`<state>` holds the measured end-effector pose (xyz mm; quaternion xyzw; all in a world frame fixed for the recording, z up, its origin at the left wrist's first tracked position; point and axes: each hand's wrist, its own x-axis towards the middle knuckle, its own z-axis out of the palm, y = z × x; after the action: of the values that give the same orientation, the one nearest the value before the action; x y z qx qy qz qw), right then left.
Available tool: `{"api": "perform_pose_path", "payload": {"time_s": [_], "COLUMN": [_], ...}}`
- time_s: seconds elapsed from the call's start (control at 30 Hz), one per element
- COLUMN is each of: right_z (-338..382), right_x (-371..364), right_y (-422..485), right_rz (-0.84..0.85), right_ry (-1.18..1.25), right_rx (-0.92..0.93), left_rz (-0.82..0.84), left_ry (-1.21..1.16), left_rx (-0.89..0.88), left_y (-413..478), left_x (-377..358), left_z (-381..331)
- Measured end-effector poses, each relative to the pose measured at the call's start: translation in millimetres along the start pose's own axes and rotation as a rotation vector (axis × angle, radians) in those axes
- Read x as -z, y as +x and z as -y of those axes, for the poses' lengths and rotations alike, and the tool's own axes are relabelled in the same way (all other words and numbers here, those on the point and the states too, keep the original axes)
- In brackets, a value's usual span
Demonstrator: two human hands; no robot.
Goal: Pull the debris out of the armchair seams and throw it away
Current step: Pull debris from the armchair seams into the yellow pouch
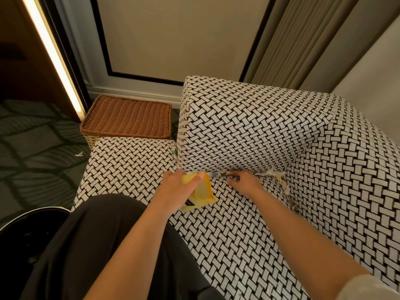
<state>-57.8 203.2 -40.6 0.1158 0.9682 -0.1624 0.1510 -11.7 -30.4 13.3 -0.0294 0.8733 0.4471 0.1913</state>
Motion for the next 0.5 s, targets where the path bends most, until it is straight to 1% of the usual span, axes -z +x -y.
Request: {"api": "perform_pose_path", "payload": {"time_s": [0.1,0.17,0.43,0.5], "right_z": [4.3,4.7,11.2,10.4], "right_x": [3.8,4.0,-19.2,-26.5], "right_y": [3.0,3.8,-10.1,-15.0], "right_rz": [0.05,0.037,-0.285,-0.355], "right_ry": [-0.038,-0.025,0.001,0.049], "right_rx": [-0.034,-0.053,-0.003,0.022], "left_rz": [0.002,0.005,0.001,-0.004], "left_ry": [0.009,0.01,0.023,0.018], "left_rx": [0.002,0.008,-0.001,0.0], "left_y": [0.7,0.7,3.5,3.5], "left_x": [0.2,0.2,-1.1,-1.0], "left_z": [1.0,0.3,2.1,1.5]}}
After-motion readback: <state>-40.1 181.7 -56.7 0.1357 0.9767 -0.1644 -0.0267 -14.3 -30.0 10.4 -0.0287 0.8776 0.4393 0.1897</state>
